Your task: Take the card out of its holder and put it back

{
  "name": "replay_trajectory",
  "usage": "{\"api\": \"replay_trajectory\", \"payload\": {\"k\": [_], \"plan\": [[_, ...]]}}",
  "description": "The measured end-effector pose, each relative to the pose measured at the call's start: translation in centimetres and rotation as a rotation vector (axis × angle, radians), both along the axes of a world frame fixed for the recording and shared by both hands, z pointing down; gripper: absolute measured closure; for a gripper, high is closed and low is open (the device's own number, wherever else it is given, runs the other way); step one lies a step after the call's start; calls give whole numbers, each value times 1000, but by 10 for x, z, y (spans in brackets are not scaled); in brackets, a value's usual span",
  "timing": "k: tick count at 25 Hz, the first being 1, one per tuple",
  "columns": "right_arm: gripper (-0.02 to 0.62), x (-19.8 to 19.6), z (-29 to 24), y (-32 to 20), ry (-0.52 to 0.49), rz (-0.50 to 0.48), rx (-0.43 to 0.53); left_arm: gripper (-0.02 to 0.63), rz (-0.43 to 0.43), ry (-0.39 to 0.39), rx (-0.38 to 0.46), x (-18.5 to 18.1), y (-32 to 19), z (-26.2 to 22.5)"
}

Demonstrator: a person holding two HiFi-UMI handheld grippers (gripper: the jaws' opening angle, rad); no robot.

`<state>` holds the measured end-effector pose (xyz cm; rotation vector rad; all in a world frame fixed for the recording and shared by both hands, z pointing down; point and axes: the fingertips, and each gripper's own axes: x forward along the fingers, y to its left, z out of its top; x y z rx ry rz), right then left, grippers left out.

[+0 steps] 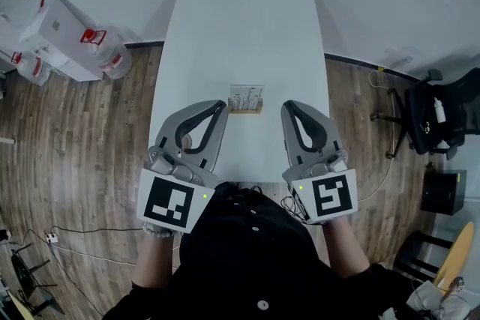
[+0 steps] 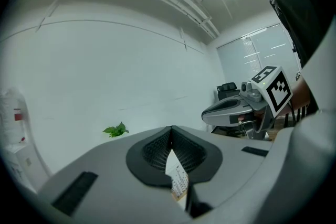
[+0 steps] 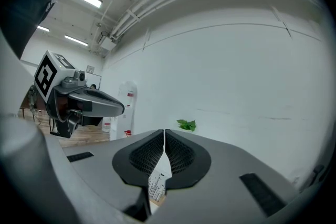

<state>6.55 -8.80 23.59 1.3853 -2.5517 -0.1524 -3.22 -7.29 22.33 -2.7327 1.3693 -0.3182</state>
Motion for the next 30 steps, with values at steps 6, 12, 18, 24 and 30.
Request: {"api": "replay_trajectory", "payload": {"k": [6,12,18,24,30], "plan": [[549,-1,2,2,2,0,-4,591,-5,-5,3,-2,1,0],[549,-1,2,4,3,5,-13,591,-11,-2,-6,-5,1,1],[549,0,5,5,9,10,-18,591,-20,0,-5,-8,-1,1],[549,-4,6,5,17,4,-17,591,-20,-1,10,-10,-2,1],[549,-7,8,2,19,-3,-15,591,-22,-4,13,-13,-6,2]]}}
